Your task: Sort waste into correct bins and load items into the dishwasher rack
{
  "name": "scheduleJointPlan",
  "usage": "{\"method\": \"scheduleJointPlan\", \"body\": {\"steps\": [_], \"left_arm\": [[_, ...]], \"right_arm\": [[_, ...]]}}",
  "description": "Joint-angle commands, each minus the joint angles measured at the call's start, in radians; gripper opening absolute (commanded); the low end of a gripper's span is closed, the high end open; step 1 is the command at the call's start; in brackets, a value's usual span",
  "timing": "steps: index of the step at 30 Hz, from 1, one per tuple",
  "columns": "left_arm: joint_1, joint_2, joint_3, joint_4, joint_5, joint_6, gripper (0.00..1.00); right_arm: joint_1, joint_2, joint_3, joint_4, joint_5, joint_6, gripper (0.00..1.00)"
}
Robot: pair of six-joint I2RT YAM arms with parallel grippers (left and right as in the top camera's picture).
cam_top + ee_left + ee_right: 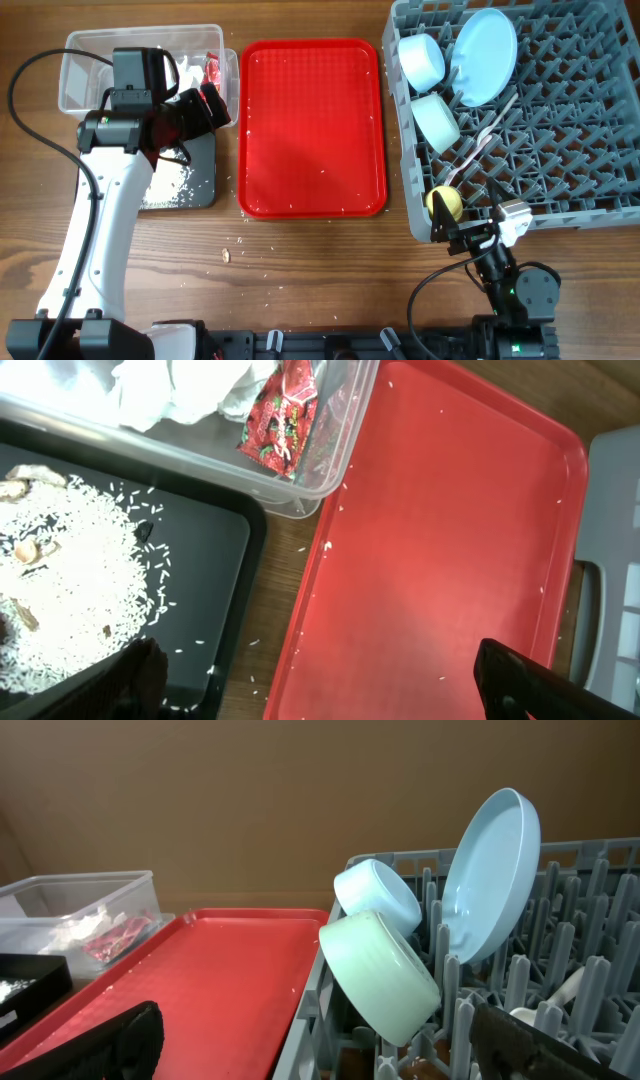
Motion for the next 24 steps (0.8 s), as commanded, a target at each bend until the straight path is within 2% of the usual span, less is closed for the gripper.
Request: {"method": "scheduleJointPlan", "body": {"steps": [1,4,8,10,11,15,19,24], "left_arm": [[0.004,-0.052,-0.015,-0.012,-0.039,0.008,1.00],[0.000,-0.146,-0.124,0.126,-0.037,0.008,1.00],[-0.009,-0.335,-0.400,0.426,-0.034,0.008,1.00],[-0.008,-0.428,-0.522,0.522,-0.026,0.009,1.00],[-0.008,-0.556,-0.681,0.639,-0.026,0.025,1.00],[-0.008,-0.811,-0.953,0.827,0.024,0.113,1.00],[-0.008,-1.085,-1.166,0.904,0.025,0.114,1.00],[-0.008,-1.326,-1.299,0.885,0.029,0.107,1.00]], "right_arm": [[0.005,-0.001,-0.001,0.002,0.017,-0.017,1.00],[0.005,-0.001,-0.001,0.002,0.017,-0.018,0.99],[0.005,-0.001,-0.001,0.002,0.017,-0.017,1.00],[0.005,-0.001,-0.001,0.002,0.017,-0.018,1.00],[0.005,-0.001,-0.001,0.002,0.017,-0.017,1.00],[0.005,-0.001,-0.001,0.002,0.017,-0.017,1.00],[0.005,-0.001,-0.001,0.002,0.017,-0.017,1.00],[0.005,-0.001,-0.001,0.002,0.017,-0.017,1.00]]}}
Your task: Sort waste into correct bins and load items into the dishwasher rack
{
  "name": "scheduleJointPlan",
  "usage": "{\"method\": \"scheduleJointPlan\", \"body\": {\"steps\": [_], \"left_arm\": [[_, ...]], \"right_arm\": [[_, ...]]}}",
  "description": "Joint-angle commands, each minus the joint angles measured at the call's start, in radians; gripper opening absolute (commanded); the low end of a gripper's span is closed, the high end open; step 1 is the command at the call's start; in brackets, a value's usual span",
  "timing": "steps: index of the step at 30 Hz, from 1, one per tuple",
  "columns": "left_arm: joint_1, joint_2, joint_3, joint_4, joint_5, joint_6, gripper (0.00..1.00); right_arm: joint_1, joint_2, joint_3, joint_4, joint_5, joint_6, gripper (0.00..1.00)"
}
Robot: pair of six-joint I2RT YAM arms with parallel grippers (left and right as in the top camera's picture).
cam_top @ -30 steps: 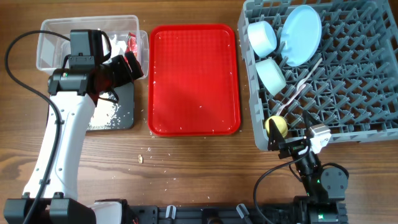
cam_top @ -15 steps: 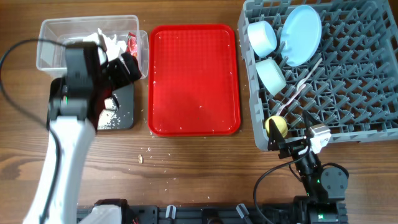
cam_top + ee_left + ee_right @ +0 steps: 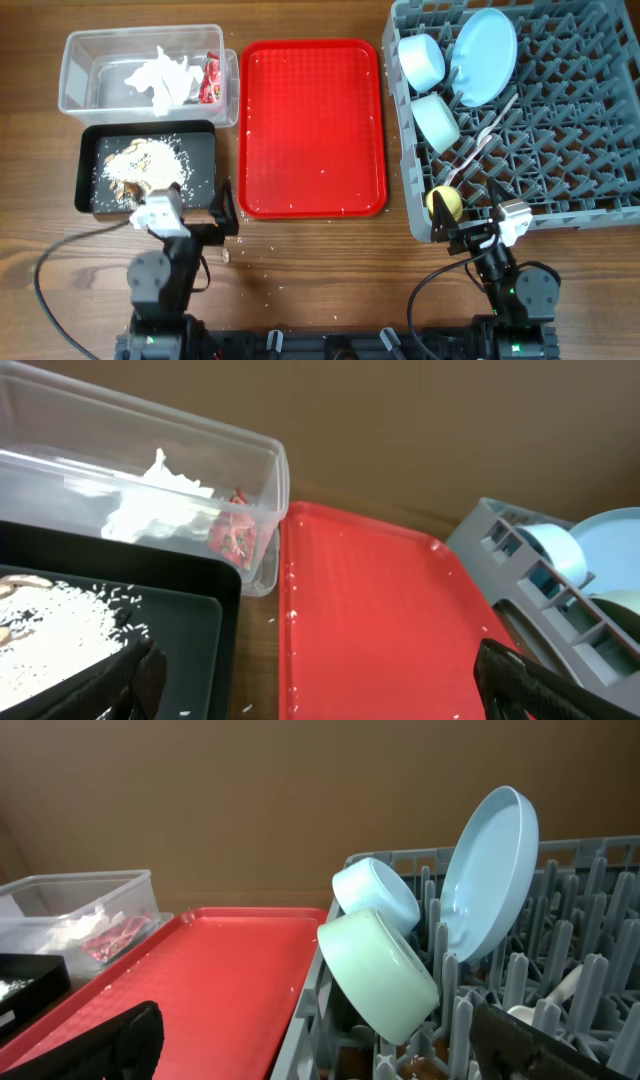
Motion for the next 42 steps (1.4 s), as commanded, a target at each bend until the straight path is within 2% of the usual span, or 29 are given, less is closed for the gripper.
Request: {"method": "scheduleJointPlan", "body": {"steps": [1,5,8,42], "left_arm": [[-0.003,-0.136,-0.066,-0.031,0.017,0.024,1.00],[-0.003,-0.201,-0.066,-0.119,0.009,0.024,1.00],[-0.003,-0.261,-0.066,-0.121,0.009,0.024,1.00],[0.007,-0.262,-0.066,-0.118,0.009,0.024,1.00]], "right_arm": [[0.005,-0.004,-0.001,0.003,0.014,-0.017,1.00],[0.005,-0.004,-0.001,0.003,0.013,-0.017,1.00],[0.005,-0.004,-0.001,0.003,0.013,-0.017,1.00],[0.005,-0.004,-0.001,0.003,0.013,-0.017,1.00]]}}
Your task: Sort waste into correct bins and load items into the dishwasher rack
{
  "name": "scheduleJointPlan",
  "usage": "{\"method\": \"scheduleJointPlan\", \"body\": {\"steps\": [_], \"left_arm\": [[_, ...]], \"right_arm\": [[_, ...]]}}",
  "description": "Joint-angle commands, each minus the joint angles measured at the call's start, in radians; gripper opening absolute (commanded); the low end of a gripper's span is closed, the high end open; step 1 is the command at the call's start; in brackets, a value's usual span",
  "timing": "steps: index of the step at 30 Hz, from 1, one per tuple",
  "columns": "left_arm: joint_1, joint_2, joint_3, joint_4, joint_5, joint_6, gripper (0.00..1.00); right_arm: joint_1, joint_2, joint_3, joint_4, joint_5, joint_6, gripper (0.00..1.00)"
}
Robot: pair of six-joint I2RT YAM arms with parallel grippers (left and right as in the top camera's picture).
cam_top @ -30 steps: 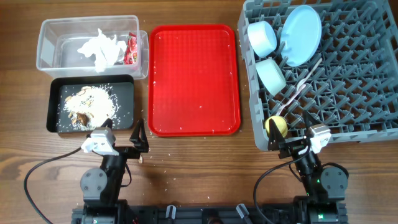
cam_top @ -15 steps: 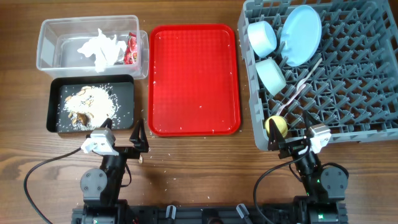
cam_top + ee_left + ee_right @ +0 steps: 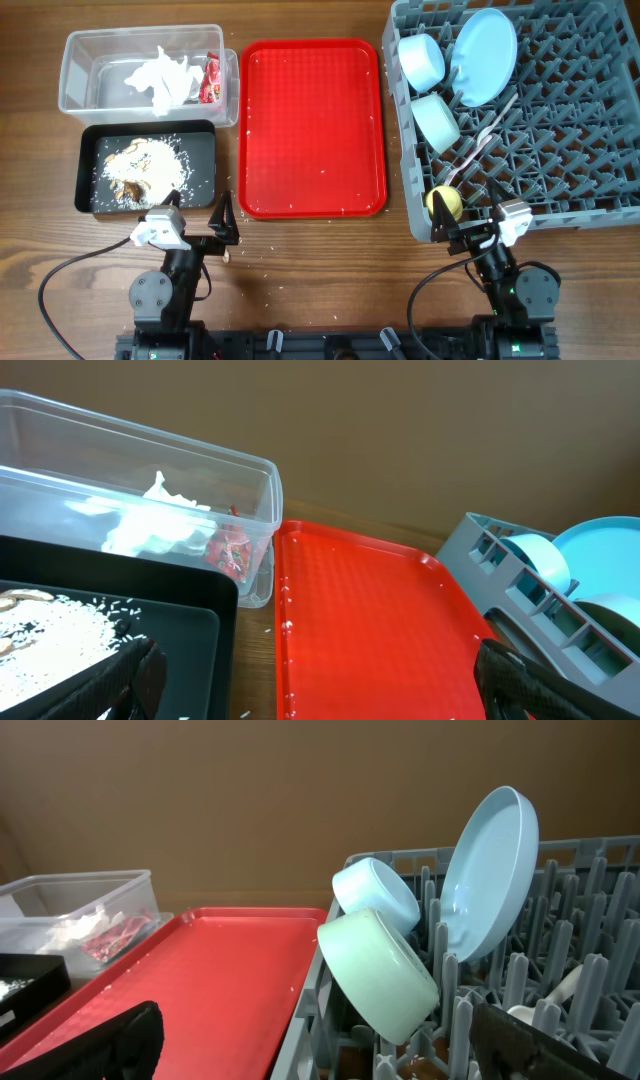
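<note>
The red tray (image 3: 312, 128) lies bare in the middle, dotted with rice grains. A clear bin (image 3: 78, 75) at back left holds white crumpled paper (image 3: 160, 75) and a red wrapper (image 3: 211, 78). In front of it a black bin (image 3: 200, 172) holds rice and food scraps (image 3: 135, 165). The grey dishwasher rack (image 3: 590, 150) carries a blue plate (image 3: 485, 55), a blue cup (image 3: 420, 60), a green bowl (image 3: 437, 122), cutlery (image 3: 480, 140) and a yellow item (image 3: 445, 204). My left gripper (image 3: 195, 228) (image 3: 320, 690) stands open and empty at the front edge. My right gripper (image 3: 480, 228) (image 3: 320, 1050) is open and empty by the rack's front corner.
Scattered rice grains (image 3: 228, 255) lie on the wooden table in front of the tray. Both arms are folded low at the table's front edge.
My left gripper has settled slightly nearer the front edge, and its camera looks a little more level. The right gripper and all objects are unchanged.
My left arm first reached out over the black bin and the clear bin's corner, gripper open. It was then folded back at the front edge with both bins in plain sight, and it rests there now. The right arm stayed parked throughout.
</note>
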Motion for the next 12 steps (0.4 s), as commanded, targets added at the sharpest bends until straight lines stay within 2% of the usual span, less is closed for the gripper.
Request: {"method": "scheduleJointPlan", "body": {"steps": [1,12], "left_arm": [[0.006,-0.011,-0.006,-0.002,0.005,0.021,1.00],[0.006,-0.011,-0.006,-0.002,0.005,0.021,1.00]], "right_arm": [[0.005,-0.003,-0.001,0.003,0.013,-0.018,1.00],[0.005,-0.003,-0.001,0.003,0.013,-0.017,1.00]]}}
